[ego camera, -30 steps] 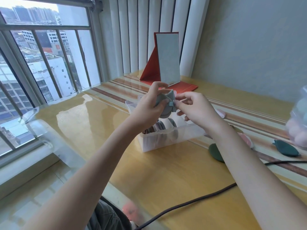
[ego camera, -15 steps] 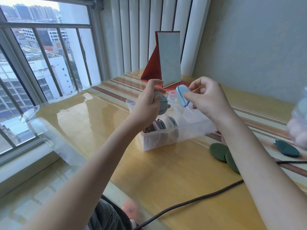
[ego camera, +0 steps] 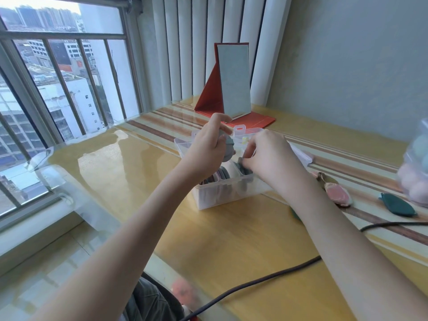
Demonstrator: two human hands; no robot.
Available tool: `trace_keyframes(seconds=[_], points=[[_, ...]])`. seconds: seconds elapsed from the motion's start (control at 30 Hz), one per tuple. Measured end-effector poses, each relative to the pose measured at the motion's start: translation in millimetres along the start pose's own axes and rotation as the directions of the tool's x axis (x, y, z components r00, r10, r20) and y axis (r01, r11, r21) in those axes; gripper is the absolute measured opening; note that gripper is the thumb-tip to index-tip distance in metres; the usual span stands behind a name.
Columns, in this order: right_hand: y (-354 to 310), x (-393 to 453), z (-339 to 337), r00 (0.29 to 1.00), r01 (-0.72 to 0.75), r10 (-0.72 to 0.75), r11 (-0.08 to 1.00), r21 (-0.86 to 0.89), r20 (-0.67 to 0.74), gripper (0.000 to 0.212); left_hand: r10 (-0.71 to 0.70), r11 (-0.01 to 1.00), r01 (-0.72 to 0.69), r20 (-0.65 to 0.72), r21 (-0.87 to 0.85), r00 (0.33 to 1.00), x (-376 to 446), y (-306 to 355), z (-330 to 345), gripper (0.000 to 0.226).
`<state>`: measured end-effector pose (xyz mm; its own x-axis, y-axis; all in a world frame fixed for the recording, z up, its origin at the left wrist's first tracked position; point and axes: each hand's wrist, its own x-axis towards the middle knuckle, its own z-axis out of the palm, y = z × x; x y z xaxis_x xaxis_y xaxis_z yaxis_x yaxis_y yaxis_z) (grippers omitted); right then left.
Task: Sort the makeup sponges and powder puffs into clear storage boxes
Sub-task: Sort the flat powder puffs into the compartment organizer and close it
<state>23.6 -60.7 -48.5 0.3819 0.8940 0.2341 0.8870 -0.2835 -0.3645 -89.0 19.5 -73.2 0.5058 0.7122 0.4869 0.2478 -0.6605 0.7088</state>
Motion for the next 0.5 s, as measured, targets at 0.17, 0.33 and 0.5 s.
trace_keyframes(seconds=[0.17, 0.33, 0.5], points=[[3.6, 0.8, 1.0, 0.988, 0.009, 0.003, 0.997, -0.078, 0.155, 0.043, 0.001, 0.999, -0.001, 0.011, 0.033, 1.0, 0.0, -1.7, 0.2, 0.033], [6.1, 1.9, -4.4, 0.997, 0.077, -0.077, 0.997, -0.004, 0.01, 0.013, -0.004, 0.999, 0.003, 0.015, 0.047, 1.0, -0.8, 0.9, 0.0, 0.031], [9.6, 4.7, -3.5, 0.992, 0.069, -0.086, 0.982, 0.177, 0.09, 0.031, 0.029, 1.0, -0.029, 0.022, 0.004, 0.999, -3.4, 3.5, -2.0, 0.031]])
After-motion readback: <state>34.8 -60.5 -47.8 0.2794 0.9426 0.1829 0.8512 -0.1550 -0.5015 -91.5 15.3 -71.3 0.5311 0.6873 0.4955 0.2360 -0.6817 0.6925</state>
